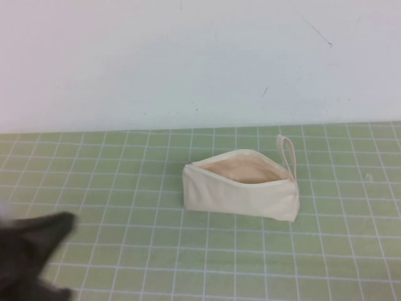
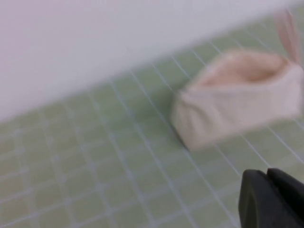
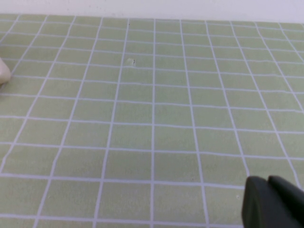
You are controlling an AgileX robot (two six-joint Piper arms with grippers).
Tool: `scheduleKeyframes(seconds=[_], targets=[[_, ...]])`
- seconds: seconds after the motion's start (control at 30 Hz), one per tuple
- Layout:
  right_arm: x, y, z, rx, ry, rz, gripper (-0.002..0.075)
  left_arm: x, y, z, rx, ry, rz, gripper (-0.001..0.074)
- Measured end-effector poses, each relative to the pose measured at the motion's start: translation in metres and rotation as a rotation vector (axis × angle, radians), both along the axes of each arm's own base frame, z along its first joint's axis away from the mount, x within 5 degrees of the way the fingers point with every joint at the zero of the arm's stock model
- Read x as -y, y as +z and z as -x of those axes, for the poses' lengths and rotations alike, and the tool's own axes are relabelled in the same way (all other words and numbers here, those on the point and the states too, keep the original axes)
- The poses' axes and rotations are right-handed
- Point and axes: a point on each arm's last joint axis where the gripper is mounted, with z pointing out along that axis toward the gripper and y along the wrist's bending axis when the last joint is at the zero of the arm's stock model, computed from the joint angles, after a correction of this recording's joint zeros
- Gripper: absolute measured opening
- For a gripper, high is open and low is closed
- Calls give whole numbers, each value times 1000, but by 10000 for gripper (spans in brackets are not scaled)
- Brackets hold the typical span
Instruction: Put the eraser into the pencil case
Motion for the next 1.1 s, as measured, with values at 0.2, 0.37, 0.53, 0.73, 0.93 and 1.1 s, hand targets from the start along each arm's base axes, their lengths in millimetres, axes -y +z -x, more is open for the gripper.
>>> scheduleKeyframes(seconds=[0.2,0.37,0.53,0.73,0.93,1.1], targets=[[0,0,0,0,0,0,0,-41,-23,28,161,221,90,0],[0,0,0,0,0,0,0,-57,-62,50,218,358,170,-1],[0,0,0,0,0,0,0,-63,-109,62,199,446,239,-1],[0,0,0,1,0,0,0,-64,-129,65,100,499,283,-1],[0,0,0,1,0,0,0,-64,-134,67,33,509,269,-1],[0,0,0,1,0,0,0,-64,-135,68,20,510,278,-1]])
